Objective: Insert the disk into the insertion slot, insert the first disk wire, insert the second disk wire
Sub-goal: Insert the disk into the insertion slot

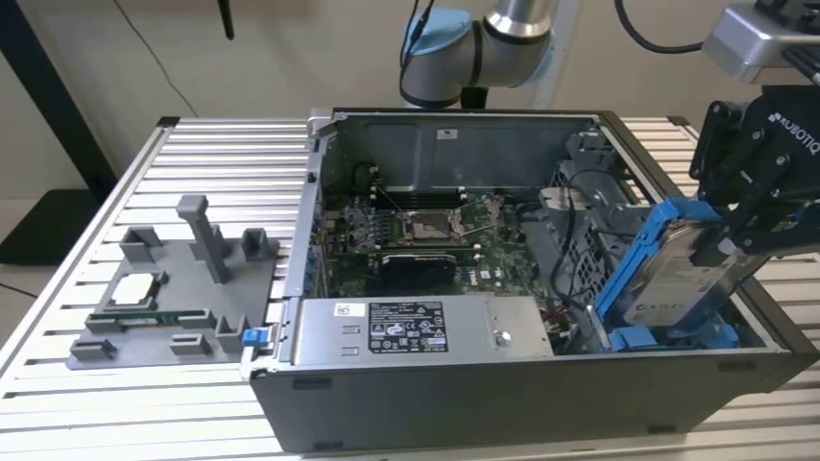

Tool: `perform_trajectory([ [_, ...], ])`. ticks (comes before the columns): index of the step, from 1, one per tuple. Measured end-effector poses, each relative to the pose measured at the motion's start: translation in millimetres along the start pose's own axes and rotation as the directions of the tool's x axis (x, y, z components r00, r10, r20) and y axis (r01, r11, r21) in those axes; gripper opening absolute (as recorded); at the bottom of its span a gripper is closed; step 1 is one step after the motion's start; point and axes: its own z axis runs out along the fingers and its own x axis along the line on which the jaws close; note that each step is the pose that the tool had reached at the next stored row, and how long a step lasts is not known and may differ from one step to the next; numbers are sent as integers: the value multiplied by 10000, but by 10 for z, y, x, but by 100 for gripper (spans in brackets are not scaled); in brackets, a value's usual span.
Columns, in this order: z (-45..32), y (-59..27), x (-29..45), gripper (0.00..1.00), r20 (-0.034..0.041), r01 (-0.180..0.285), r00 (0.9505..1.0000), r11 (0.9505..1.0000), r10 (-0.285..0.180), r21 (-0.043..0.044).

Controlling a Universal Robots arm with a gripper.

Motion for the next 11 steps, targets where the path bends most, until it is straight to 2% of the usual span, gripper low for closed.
perform_trajectory([
  [3,2,0,-6,0,21,1,10000,10000,-1,0],
  [5,-4,1,-7,0,8,2,10000,10000,-2,0],
  [6,-5,1,-6,100,6,2,10000,10000,-2,0],
  [9,-7,2,-6,100,4,0,10000,10000,0,0],
  [11,-34,4,-8,100,0,0,10000,10000,0,1],
])
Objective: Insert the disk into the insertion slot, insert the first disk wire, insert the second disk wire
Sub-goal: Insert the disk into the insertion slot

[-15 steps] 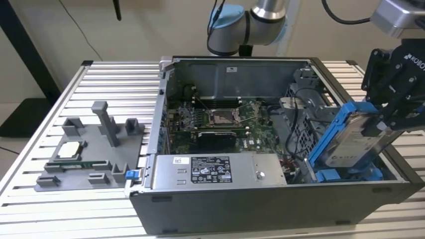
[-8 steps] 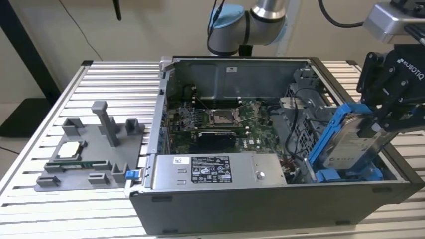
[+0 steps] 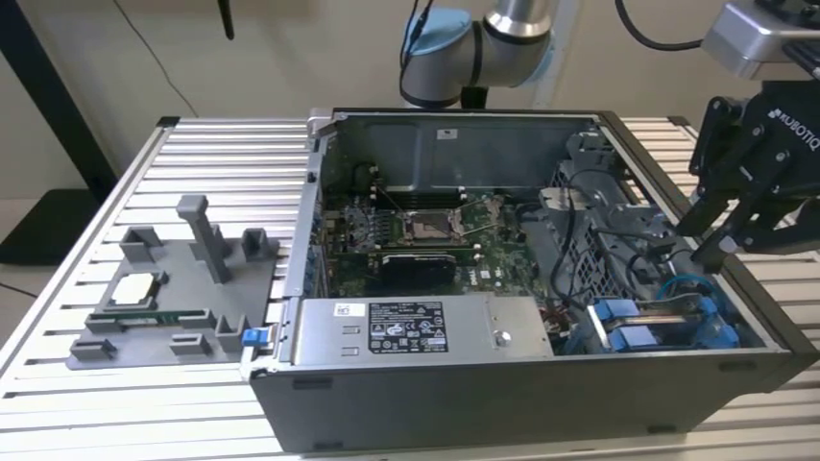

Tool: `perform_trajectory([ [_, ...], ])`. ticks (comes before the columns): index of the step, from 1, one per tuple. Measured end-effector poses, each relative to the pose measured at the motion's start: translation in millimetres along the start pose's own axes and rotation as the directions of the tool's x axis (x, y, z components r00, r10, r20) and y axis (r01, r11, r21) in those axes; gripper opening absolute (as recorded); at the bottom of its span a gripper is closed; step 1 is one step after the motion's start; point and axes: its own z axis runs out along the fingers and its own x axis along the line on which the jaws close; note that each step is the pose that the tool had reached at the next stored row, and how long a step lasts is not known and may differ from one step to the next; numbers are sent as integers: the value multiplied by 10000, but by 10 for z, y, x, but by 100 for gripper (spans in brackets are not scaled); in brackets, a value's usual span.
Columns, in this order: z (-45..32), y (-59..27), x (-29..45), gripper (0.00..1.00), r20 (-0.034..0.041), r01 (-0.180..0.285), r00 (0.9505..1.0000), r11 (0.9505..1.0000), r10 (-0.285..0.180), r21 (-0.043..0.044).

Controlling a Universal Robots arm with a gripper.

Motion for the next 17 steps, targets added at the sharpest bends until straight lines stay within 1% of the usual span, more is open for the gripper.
perform_trajectory([
  [2,-4,2,-3,100,9,2,10000,10000,-2,9],
  [3,-1,7,-9,100,9,2,10000,10000,-2,41],
  [6,32,30,-45,100,17,15,10000,9998,-15,182],
  [8,53,61,-78,100,23,24,10000,9996,-25,282],
  [10,77,99,-115,100,30,32,10000,9992,-33,390],
  [12,100,133,-163,100,35,42,10000,9987,-44,518],
  [15,132,174,-229,100,43,60,10000,9973,-63,729],
  [17,151,189,-247,100,38,94,9999,9958,-98,906],
])
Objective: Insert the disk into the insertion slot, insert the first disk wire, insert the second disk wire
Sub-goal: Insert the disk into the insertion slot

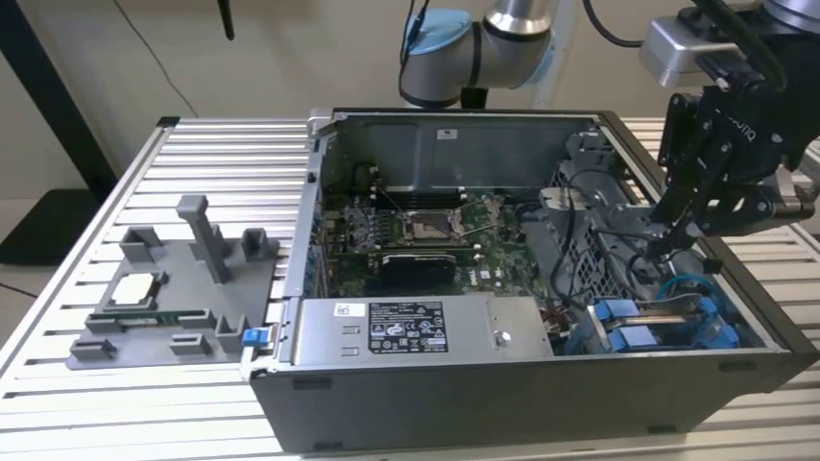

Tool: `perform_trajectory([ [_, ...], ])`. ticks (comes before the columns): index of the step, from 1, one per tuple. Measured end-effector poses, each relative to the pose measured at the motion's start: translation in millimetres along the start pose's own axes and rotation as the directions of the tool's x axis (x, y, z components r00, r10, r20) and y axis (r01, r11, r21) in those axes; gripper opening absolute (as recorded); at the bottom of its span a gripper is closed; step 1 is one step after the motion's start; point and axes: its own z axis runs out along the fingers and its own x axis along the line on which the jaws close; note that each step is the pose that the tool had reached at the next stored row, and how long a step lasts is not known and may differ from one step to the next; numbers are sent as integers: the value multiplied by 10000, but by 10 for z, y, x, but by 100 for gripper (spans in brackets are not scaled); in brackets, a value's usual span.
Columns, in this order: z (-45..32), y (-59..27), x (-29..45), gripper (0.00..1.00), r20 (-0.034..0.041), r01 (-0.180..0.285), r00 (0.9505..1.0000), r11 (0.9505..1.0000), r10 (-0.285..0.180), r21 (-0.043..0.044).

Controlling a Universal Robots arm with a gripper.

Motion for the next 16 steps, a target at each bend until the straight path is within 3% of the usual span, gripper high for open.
perform_trajectory([
  [3,28,19,3,100,2,50,10000,9998,-50,172],
  [7,75,65,9,100,6,102,9999,9996,-102,275],
  [16,152,79,33,100,32,691,9976,9973,-692,261],
])
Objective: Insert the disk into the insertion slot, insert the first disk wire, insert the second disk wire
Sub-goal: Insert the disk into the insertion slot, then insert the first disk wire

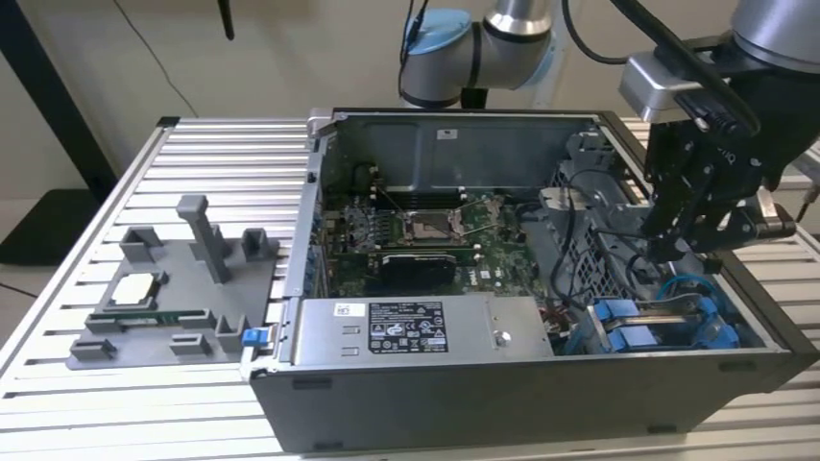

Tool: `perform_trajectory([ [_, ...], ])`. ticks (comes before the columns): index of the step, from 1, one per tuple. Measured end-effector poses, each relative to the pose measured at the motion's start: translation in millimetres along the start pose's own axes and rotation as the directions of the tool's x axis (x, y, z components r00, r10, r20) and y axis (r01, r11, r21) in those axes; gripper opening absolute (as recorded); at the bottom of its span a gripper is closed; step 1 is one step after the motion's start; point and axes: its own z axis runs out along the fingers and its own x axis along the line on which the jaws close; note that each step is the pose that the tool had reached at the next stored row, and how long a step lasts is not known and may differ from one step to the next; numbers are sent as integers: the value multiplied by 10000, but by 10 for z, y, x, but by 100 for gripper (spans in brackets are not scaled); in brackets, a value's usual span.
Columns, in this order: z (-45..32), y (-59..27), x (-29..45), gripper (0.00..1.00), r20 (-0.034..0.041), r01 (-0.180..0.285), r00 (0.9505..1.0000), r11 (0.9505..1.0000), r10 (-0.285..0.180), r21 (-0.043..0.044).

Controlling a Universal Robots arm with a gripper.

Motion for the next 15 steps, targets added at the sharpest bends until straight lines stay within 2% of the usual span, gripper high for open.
perform_trajectory([
  [3,29,9,6,100,9,156,9999,9998,-156,76],
  [5,43,16,8,100,14,190,9998,9996,-191,217],
  [6,48,18,8,0,18,199,9998,9994,-199,292],
  [8,54,22,9,0,29,207,9998,9990,-208,403],
  [10,57,24,10,0,35,212,9998,9987,-214,463],
  [15,59,25,18,0,30,213,9998,9987,-214,470],
])
